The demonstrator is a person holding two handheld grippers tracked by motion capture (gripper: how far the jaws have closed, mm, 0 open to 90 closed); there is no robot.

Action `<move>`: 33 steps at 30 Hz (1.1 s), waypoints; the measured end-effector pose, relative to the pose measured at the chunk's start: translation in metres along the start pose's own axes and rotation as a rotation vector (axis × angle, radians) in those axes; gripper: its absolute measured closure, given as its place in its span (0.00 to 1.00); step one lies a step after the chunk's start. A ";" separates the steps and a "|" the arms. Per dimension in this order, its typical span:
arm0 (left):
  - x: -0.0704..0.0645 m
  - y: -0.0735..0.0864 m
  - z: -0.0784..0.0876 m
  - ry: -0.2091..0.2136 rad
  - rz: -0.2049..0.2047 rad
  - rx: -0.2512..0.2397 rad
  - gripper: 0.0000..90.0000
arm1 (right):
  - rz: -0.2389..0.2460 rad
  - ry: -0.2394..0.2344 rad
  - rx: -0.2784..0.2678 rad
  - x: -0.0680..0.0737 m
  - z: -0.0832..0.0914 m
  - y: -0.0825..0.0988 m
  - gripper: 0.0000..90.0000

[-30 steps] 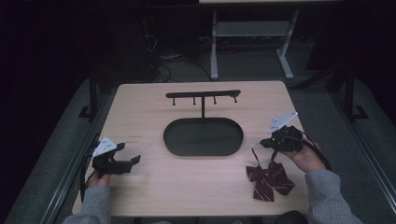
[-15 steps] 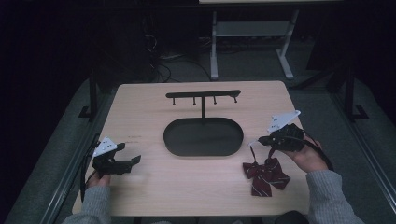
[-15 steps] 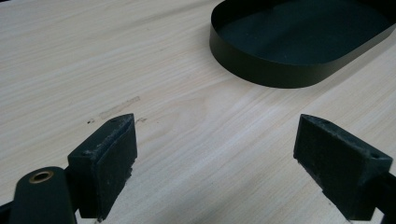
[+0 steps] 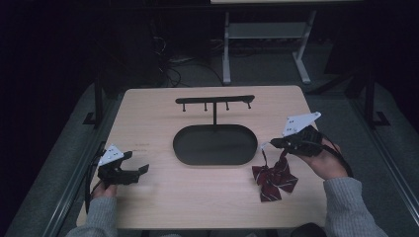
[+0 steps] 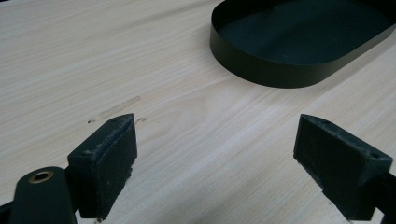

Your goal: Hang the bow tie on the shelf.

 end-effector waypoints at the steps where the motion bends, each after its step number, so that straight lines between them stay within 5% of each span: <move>1: 0.000 0.000 0.000 0.001 0.000 0.002 0.14 | 0.004 -0.002 0.000 0.000 0.001 -0.002 0.99; 33: 0.003 0.000 0.001 -0.003 0.004 0.001 0.14 | 0.059 -0.017 -0.086 -0.012 0.006 -0.063 0.99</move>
Point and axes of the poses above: each handheld gripper's, and its own axes: z roughly backward along the jaws, y roughly out of its underside, x roughly to its left, the point moved 1 cm from there along -z, roughly forward along the jaws, and after that the axes turned 3 degrees about z, right-handed, at the moved point
